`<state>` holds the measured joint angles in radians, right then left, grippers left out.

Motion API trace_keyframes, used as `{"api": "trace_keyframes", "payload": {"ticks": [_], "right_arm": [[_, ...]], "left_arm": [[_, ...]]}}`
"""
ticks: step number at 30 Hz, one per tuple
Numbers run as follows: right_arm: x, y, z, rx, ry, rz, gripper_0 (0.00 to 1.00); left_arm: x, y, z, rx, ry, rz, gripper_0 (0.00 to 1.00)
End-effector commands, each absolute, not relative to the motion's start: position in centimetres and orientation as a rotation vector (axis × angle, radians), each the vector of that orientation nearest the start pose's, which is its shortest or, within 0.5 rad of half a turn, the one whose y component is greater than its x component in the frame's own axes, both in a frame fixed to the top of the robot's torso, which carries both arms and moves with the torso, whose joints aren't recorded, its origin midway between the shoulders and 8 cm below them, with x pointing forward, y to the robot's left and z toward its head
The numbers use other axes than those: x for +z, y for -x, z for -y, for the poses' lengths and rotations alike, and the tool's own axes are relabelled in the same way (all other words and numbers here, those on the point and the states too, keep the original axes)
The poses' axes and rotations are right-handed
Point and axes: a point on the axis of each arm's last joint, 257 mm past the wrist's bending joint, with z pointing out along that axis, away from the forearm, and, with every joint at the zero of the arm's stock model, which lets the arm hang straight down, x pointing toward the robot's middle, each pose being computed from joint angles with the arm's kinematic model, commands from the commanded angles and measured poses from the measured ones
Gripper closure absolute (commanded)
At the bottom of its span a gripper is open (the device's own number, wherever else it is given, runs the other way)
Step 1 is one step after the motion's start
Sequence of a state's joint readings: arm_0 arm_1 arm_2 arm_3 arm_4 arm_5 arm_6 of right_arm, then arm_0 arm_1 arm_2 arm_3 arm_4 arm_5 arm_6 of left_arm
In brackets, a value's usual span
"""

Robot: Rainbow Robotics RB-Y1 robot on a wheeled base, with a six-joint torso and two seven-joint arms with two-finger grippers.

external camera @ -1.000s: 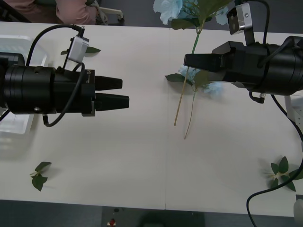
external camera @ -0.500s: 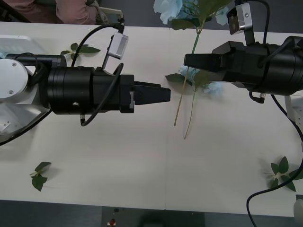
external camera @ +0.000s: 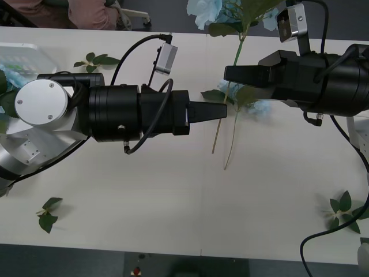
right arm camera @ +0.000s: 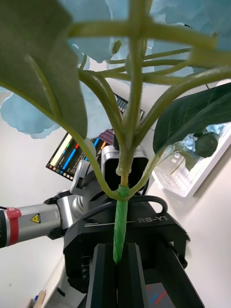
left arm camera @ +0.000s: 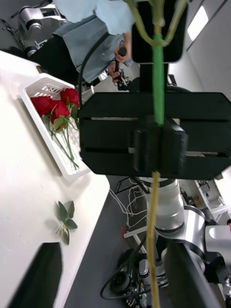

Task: Put the red flowers into the right box and the blue flowers into the left box

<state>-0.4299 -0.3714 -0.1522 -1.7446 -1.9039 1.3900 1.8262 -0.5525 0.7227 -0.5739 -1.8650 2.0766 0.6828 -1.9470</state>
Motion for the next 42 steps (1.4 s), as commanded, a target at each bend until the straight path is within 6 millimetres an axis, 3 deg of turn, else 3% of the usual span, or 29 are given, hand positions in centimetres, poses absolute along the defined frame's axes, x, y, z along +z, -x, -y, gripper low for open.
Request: {"api": "trace_keyframes", "payload": {"ticks": [1,11,12,13,15,26,31,35,42], "right_arm": [[1.9,-39.1,5.3,1.662,0.702,-1.593,1.00],[1.9,-39.1,5.3,1.662,0.702,-1.593,1.00],[1.9,-39.1,5.3,1.662,0.702,-1.593,0.79],[1.9,-39.1,5.3,1.662,0.702,-1.593,0.39],[1.9,-39.1,5.3,1.662,0.702,-1.593,0.00],[1.9,-39.1,5.3,1.662,0.702,-1.593,0.00],[1.9,-39.1,5.3,1.662,0.702,-1.593,0.00],[1.9,-39.1,5.3,1.662,0.702,-1.593,0.00],[1.9,-39.1,5.3,1.662,0.702,-1.593,0.00]], "left_arm": [[-3.1,-37.7,6.6,-1.607,-0.717,-1.733,1.00],[-3.0,-37.8,6.8,-1.596,-0.727,-1.728,1.00],[-3.0,-37.9,6.7,-1.596,-0.724,-1.730,1.00],[-3.0,-37.9,6.7,-1.596,-0.724,-1.730,1.00],[-3.1,-37.9,6.7,-1.597,-0.721,-1.732,1.00],[-3.2,-38.2,6.4,-1.580,-0.722,-1.735,1.00],[-2.4,-39.1,5.3,-1.560,-0.704,-1.727,1.00],[-1.2,-40.9,2.3,-1.510,-0.658,-1.726,1.00],[-2.1,-43.4,-8.3,-1.347,-0.576,-1.809,1.00]]}}
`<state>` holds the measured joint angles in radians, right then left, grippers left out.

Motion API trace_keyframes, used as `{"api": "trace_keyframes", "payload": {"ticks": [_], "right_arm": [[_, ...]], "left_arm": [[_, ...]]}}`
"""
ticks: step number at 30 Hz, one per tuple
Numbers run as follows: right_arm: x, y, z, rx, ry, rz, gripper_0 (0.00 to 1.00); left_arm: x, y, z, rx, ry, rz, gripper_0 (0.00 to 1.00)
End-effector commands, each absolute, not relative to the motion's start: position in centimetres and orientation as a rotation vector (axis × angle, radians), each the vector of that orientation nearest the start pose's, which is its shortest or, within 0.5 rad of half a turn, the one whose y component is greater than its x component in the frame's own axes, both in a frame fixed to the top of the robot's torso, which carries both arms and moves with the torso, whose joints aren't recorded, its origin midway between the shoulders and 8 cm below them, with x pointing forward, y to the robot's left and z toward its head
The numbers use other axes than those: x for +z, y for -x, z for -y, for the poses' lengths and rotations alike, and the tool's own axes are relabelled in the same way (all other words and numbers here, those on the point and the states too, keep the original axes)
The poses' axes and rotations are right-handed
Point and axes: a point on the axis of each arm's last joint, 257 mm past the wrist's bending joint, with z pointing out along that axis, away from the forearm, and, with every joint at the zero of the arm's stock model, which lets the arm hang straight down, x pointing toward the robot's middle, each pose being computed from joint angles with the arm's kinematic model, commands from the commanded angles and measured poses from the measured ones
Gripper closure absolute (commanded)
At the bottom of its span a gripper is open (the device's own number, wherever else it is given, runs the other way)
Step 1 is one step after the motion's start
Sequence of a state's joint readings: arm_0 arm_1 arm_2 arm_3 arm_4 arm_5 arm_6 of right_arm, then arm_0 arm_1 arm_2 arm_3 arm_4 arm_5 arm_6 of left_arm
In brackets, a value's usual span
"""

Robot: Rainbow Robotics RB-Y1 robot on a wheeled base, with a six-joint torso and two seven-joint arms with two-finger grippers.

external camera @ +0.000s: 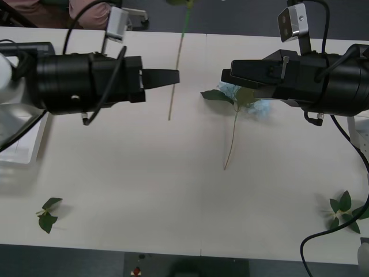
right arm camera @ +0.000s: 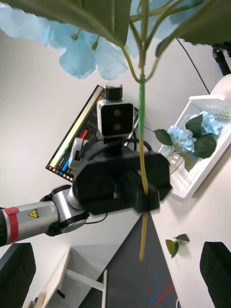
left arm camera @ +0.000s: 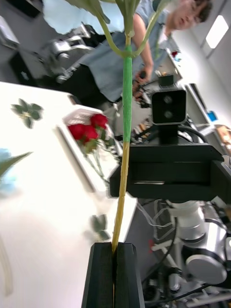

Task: Put the red flowers into the right box and the blue flowers into the left box

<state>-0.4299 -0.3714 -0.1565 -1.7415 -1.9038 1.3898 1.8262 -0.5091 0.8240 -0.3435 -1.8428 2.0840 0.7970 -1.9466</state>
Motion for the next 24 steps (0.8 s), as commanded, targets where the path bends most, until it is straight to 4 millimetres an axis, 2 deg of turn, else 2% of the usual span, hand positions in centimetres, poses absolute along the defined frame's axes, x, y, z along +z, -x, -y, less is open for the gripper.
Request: {"api": "trace_keyframes", "payload": {"ticks": [1,2,5,7,8,10,12,13,14,18,19,24], "right_arm": [[0.9,-39.2,5.6,1.673,0.675,-1.609,0.00],[0.9,-39.3,5.6,1.670,0.674,-1.611,0.00],[0.5,-40.0,6.8,1.600,0.670,-1.647,0.00],[-0.4,-40.9,7.9,1.521,0.663,-1.698,0.00],[-1.3,-41.7,8.7,1.464,0.656,-1.740,0.00],[-2.2,-42.6,9.6,1.398,0.642,-1.787,0.00],[-3.8,-43.9,11.0,1.305,0.603,-1.878,0.00],[-4.2,-44.2,11.3,1.292,0.585,-1.901,0.00],[-4.8,-44.8,12.0,1.262,0.542,-1.951,0.00],[-6.6,-46.3,13.6,1.200,0.417,-2.061,0.00],[-6.9,-46.5,13.8,1.187,0.398,-2.078,0.00],[-9.9,-48.4,15.9,1.063,0.223,-2.217,0.00]], "left_arm": [[-2.7,-43.8,-10.6,-1.312,-0.556,-1.835,1.00],[-2.8,-43.9,-11.6,-1.298,-0.550,-1.846,1.00],[-3.8,-45.2,-17.4,-1.211,-0.477,-1.898,1.00],[-4.5,-45.7,-21.4,-1.146,-0.425,-1.934,1.00],[-5.1,-46.0,-24.4,-1.097,-0.386,-1.964,1.00],[-5.9,-46.1,-27.3,-1.042,-0.347,-1.994,1.00],[-6.6,-46.3,-32.0,-0.966,-0.272,-2.031,1.00],[-6.7,-46.4,-33.2,-0.954,-0.247,-2.035,1.00],[-7.1,-46.4,-35.7,-0.934,-0.187,-2.047,1.00],[-8.4,-46.4,-40.8,-0.925,-0.035,-2.057,1.00],[-8.8,-46.5,-41.3,-0.924,-0.015,-2.059,1.00],[-11.6,-47.2,-47.7,-0.729,0.071,-2.067,1.00]]}}
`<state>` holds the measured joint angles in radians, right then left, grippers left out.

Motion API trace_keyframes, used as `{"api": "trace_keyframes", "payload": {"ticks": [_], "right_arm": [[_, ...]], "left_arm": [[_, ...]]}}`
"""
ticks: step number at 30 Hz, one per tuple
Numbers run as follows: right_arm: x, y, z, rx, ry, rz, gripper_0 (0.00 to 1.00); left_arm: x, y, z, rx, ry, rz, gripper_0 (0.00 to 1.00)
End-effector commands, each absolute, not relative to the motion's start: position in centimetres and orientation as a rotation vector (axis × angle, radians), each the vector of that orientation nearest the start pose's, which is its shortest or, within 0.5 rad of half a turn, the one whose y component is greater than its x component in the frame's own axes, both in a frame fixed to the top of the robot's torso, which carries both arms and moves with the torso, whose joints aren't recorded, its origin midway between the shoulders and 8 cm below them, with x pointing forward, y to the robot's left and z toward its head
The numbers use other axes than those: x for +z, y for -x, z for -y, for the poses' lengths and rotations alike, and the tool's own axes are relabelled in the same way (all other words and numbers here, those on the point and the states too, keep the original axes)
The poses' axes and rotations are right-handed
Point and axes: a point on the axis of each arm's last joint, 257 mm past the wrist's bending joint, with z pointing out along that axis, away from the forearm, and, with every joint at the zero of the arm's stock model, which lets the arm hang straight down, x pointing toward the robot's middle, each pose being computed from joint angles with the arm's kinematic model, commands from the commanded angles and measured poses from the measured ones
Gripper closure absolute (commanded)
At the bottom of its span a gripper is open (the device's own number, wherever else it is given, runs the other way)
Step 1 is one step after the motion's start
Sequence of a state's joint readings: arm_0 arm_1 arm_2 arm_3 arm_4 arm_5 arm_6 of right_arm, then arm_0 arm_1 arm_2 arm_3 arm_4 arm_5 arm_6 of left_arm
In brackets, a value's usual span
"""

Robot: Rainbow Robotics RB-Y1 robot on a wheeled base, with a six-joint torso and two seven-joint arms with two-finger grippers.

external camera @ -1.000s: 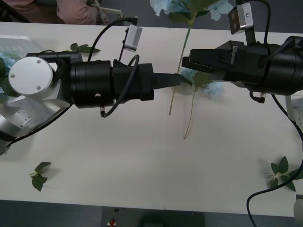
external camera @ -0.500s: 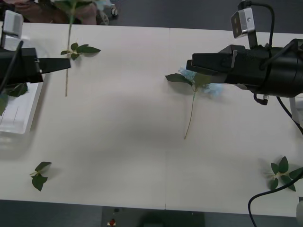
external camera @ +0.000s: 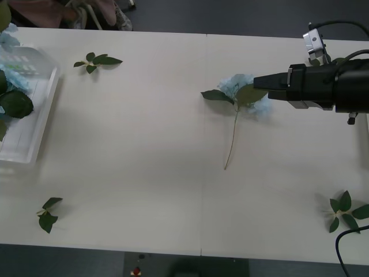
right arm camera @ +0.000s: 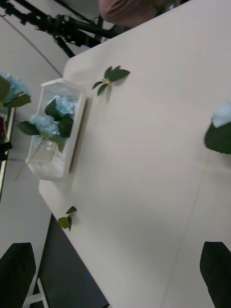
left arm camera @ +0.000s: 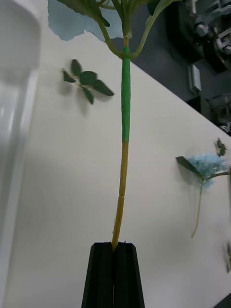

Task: Put the red flowers into the right box and the blue flowers into the left box

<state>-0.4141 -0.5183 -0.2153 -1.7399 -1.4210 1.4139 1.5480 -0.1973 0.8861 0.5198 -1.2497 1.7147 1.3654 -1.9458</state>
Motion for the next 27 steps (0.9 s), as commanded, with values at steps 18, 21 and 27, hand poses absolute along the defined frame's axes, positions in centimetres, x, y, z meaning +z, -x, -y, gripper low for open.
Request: {"api": "trace_keyframes", "payload": {"ticks": [18,21,27], "right_arm": [[-18.1,-53.2,18.5,0.458,-0.121,-2.473,0.00],[-19.7,-53.6,18.4,0.399,-0.142,-2.505,0.00],[-22.4,-55.8,18.7,0.251,-0.141,-2.521,0.00]], "left_arm": [[-13.7,-48.6,-53.8,-0.452,0.170,-2.094,0.57],[-13.6,-48.6,-53.9,-0.449,0.171,-2.088,0.35],[-13.0,-48.7,-53.5,-0.477,0.171,-2.067,0.21]]}}
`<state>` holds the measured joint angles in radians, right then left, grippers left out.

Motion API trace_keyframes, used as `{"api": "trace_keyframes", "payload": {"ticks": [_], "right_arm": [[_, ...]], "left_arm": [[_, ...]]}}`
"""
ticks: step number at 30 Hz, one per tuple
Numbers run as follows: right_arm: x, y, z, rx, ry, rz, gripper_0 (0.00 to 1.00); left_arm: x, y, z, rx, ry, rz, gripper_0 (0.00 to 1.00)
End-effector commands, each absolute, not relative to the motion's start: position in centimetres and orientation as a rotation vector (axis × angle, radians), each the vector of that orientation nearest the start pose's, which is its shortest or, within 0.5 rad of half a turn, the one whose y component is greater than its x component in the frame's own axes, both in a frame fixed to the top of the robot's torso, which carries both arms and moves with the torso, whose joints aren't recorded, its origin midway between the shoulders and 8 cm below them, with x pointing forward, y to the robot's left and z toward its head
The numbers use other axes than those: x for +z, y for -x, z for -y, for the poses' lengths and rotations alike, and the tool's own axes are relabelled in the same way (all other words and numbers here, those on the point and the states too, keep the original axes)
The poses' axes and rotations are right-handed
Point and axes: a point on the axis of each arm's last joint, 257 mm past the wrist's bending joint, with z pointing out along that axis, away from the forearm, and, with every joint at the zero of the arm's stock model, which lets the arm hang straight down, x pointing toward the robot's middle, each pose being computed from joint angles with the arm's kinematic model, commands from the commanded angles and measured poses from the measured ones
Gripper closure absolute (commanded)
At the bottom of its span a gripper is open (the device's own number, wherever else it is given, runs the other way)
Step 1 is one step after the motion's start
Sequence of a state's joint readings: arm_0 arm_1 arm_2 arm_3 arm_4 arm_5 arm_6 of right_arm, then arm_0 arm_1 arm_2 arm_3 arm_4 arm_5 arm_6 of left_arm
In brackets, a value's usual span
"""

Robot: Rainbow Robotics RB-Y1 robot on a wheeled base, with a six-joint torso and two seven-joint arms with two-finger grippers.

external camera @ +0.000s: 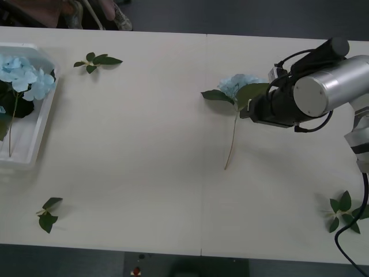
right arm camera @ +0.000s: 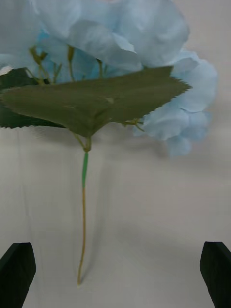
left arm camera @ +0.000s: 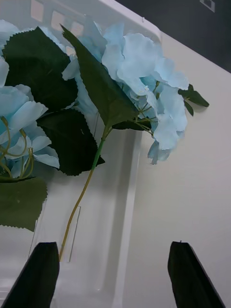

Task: Put the red flowers into the right box and the blue flowers into the left box

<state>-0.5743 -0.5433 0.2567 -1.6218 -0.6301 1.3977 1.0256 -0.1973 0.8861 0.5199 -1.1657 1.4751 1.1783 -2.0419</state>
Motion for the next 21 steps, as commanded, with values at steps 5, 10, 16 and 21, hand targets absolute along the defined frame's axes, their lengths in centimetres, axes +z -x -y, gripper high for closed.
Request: {"api": "trace_keyframes", "payload": {"ticks": [5,10,16,21], "right_arm": [[-24.0,-57.4,18.3,0.215,-0.159,-2.514,0.00],[-24.9,-58.5,17.5,0.204,-0.159,-2.496,0.00],[-26.2,-59.0,16.8,0.184,-0.158,-2.488,0.00],[-27.4,-59.1,16.4,0.165,-0.151,-2.487,0.00]], "left_arm": [[-10.3,-48.2,-52.7,-0.560,0.149,-2.031,0.19],[-4.1,-46.4,-50.9,-0.655,0.020,-2.012,0.17],[-1.8,-48.0,-45.7,-0.625,-0.155,-1.993,0.00],[-4.0,-51.0,-39.6,-0.607,-0.241,-1.958,0.00]]}}
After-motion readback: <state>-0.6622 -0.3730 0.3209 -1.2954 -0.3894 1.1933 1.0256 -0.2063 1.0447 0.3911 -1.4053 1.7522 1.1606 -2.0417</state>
